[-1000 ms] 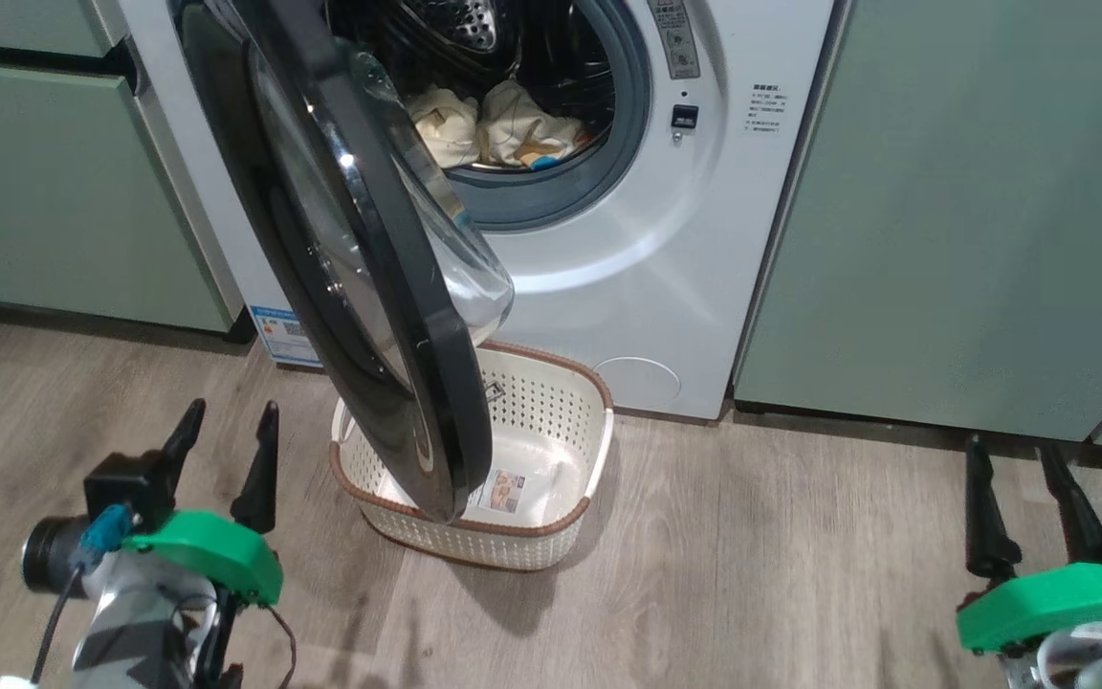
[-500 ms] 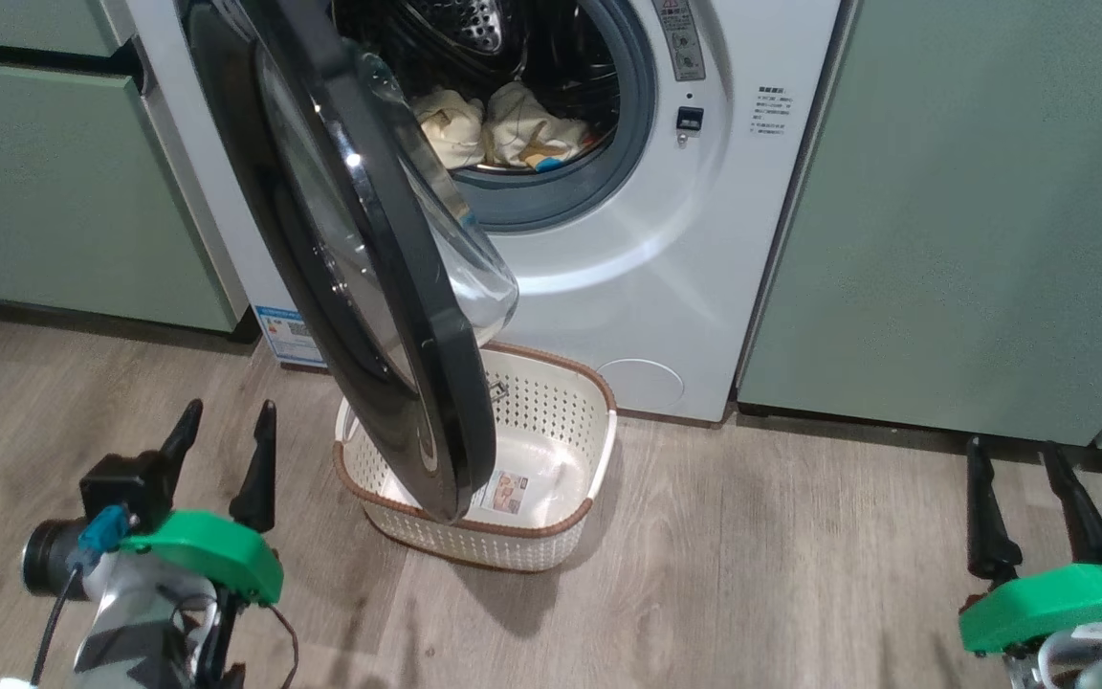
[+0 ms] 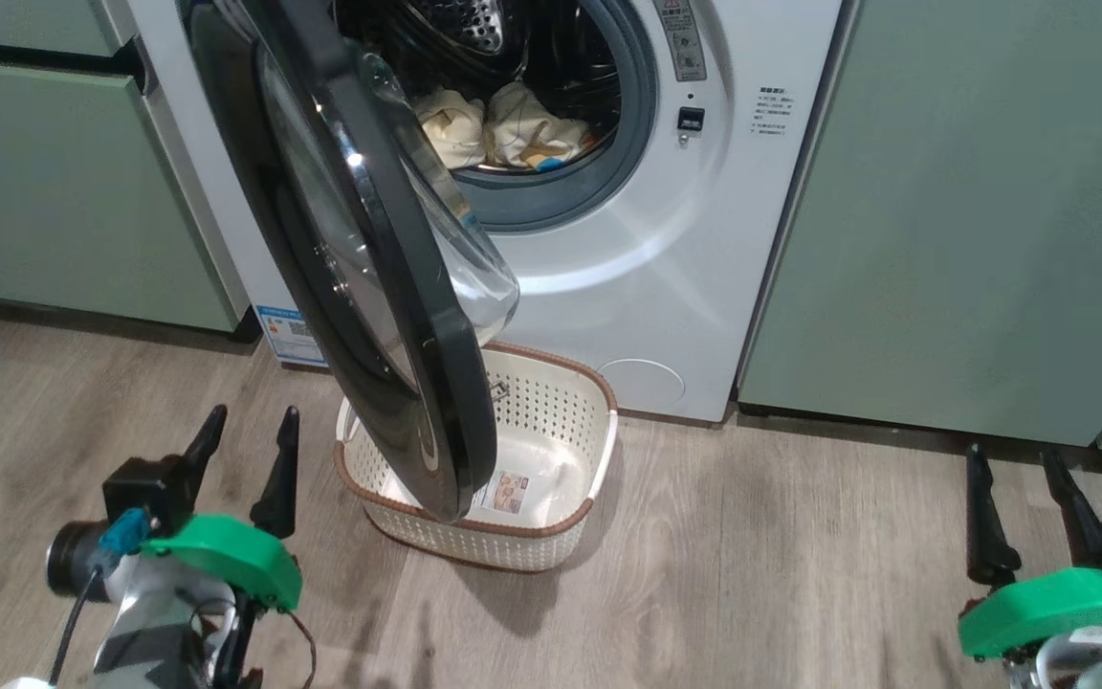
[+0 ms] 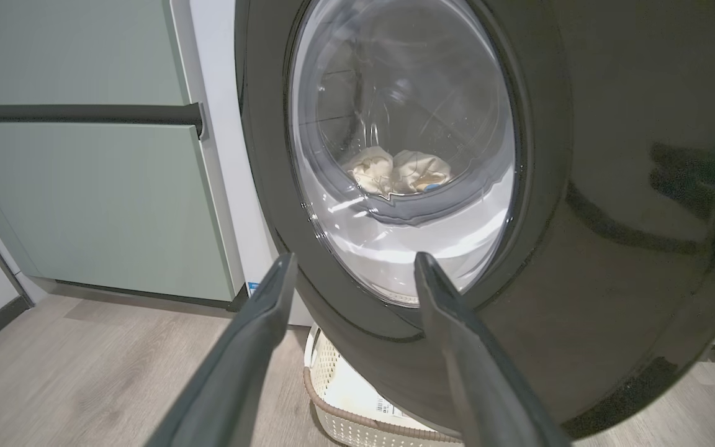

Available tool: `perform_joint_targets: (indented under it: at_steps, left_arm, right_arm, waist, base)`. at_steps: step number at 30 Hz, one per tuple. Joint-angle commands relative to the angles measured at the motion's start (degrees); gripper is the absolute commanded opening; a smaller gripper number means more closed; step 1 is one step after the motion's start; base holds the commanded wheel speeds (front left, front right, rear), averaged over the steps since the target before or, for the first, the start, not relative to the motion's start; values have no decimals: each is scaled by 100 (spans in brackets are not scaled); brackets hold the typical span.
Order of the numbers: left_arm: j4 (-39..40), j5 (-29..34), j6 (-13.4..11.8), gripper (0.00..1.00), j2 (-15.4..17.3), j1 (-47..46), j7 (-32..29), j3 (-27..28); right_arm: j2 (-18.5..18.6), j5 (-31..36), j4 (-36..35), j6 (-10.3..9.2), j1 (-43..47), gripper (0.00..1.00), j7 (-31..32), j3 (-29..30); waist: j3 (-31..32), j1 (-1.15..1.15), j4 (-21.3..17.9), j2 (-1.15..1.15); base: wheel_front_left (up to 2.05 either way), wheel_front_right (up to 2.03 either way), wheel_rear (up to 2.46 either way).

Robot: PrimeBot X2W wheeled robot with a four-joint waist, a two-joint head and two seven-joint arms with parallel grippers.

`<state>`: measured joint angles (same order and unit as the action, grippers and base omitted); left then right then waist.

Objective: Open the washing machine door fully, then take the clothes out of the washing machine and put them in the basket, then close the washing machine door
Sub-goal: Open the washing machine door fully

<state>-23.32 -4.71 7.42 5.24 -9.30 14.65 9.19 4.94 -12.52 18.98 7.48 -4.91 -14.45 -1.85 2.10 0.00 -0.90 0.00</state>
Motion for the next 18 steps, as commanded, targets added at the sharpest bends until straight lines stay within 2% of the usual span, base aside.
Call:
perform_joint_targets:
  at_steps: [1, 3, 4, 5, 6, 7, 8, 13, 18]
  left_arm:
    - [138, -68, 2, 100, 132, -140, 35, 154]
    - [123, -107, 3, 100, 145, -146, 35, 127]
    - [76, -180, 4, 62, 158, -152, 35, 97]
    - [59, -264, 4, 47, 162, -162, 35, 103]
    - [56, -360, 5, 37, 173, -176, 35, 144]
    - [55, -452, 5, 9, 195, -195, 35, 187]
    - [68, -532, 5, 0, 230, -226, 35, 230]
    - [281, -875, 6, 0, 439, -549, 35, 578]
    - [740, -1111, -36, 0, 514, -1106, 25, 806]
  right_arm:
    - [2, 57, -151, 1, -178, 100, -54, -80]
    - [-3, 66, -132, 1, -180, 100, -54, -67]
    - [-8, 69, -113, 1, -176, 100, -54, -65]
    - [-10, 64, -103, 1, -173, 100, -54, -72]
    - [-12, 60, -94, 1, -170, 100, -54, -81]
    - [-13, 58, -88, 1, -169, 100, -54, -90]
    - [-14, 56, -84, 1, -169, 100, -54, -98]
    - [-21, 58, -86, 1, -176, 100, -55, -116]
    - [-19, 51, -89, 1, -149, 100, -55, -78]
  waist:
    - [-1, 0, -2, 0]
    - [-2, 0, -1, 0]
    - [0, 0, -2, 0]
    - [5, 0, -5, 0]
    - [10, 0, -9, 0]
    - [10, 0, -15, 0]
    - [9, 0, -16, 0]
    - [-3, 0, -2, 0]
    - [2, 0, 63, 0]
  base:
    - [0, 0, 0]
    - [0, 0, 0]
    - [0, 0, 0]
    - [0, 0, 0]
    - [0, 0, 0]
    - [0, 0, 0]
    - [0, 0, 0]
    - [0, 0, 0]
    - [0, 0, 0]
